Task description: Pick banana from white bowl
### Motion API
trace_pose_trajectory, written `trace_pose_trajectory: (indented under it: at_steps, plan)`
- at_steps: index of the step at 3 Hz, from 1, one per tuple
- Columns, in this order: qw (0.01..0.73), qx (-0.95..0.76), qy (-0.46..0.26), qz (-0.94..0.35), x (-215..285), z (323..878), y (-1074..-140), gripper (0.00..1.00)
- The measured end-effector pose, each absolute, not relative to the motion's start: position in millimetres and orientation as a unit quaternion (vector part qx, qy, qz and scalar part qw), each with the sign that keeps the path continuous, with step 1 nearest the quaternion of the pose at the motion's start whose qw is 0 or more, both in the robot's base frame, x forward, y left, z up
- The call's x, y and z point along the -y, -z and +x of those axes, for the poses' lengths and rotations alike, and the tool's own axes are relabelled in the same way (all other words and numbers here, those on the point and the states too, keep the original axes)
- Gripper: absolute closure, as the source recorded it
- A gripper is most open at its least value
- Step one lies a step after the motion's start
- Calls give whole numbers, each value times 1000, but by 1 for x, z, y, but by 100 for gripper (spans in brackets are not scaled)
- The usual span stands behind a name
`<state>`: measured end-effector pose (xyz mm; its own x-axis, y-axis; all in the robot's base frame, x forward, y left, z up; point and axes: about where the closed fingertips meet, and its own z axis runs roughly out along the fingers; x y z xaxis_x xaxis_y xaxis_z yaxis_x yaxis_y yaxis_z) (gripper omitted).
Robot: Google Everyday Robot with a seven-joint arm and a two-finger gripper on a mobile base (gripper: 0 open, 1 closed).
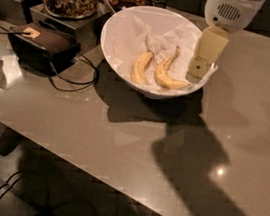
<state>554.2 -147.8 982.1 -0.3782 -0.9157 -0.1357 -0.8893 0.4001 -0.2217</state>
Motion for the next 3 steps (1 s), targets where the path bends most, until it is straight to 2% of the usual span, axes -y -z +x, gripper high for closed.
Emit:
trace_pose_trajectory:
  at_steps: [1,3]
  plan:
    - [119,-833,25,-540,154,562,-967,0]
    - [126,-835,15,-535,137,588,-968,0]
